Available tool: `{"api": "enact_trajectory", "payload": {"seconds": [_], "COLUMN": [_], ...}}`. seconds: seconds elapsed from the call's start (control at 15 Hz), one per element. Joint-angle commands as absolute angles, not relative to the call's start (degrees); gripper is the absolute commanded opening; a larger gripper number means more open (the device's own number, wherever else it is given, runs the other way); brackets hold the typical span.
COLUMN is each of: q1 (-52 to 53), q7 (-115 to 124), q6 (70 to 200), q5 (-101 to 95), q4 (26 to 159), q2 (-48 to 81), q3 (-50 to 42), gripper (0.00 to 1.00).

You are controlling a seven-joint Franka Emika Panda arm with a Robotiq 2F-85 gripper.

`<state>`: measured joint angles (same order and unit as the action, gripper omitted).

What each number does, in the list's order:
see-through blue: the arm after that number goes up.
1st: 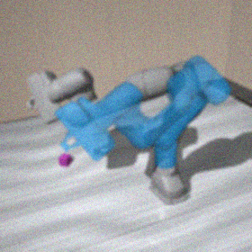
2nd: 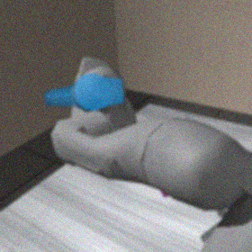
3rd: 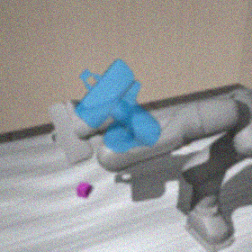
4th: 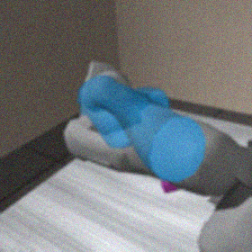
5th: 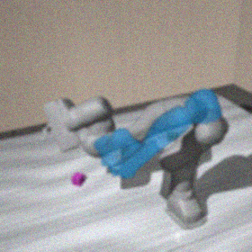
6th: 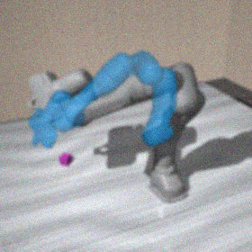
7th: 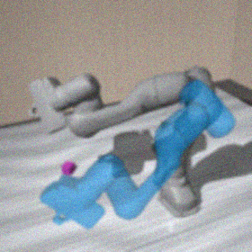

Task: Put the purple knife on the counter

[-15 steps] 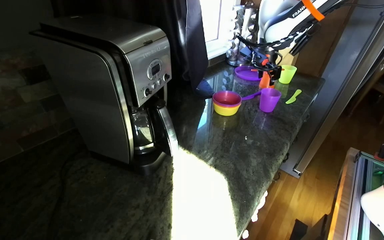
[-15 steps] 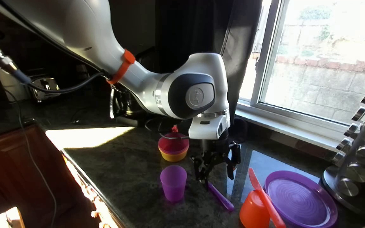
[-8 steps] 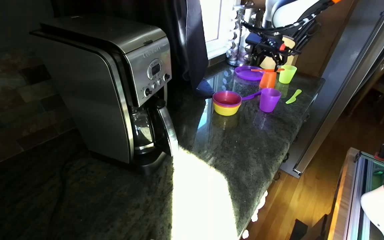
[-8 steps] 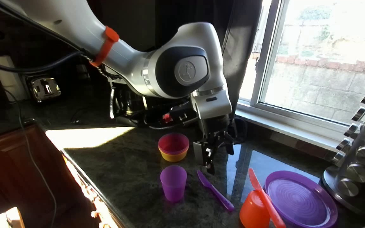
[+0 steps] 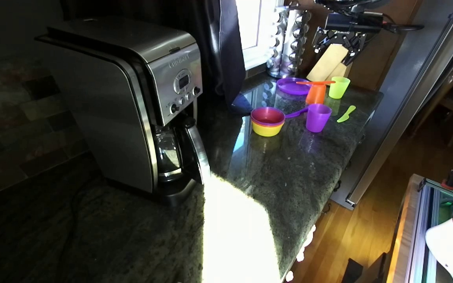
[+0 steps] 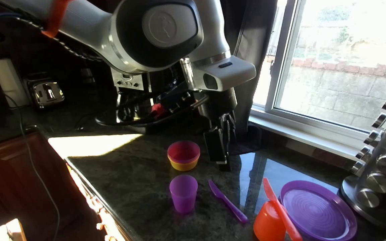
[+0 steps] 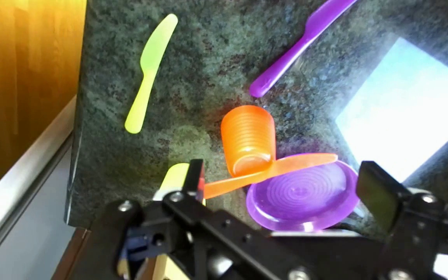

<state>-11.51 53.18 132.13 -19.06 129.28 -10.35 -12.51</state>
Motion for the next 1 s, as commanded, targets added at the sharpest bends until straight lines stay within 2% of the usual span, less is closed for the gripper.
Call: {"api": "enact_trajectory", "payload": {"seconds": [0.0, 0.73, 0.93], "q1": [-12.41, -10.18, -11.70], "q7": [39.59, 4.68, 9.78], "q6": [132.33, 133.46, 132.21], "q5": [-16.88, -11.81, -13.50], "q4": [133.19, 135.53, 133.31], "q2": [-15.48, -16.72, -15.05], "q3": [-12.14, -10.82, -9.50], "gripper": [1.00, 1.00, 1.00]}}
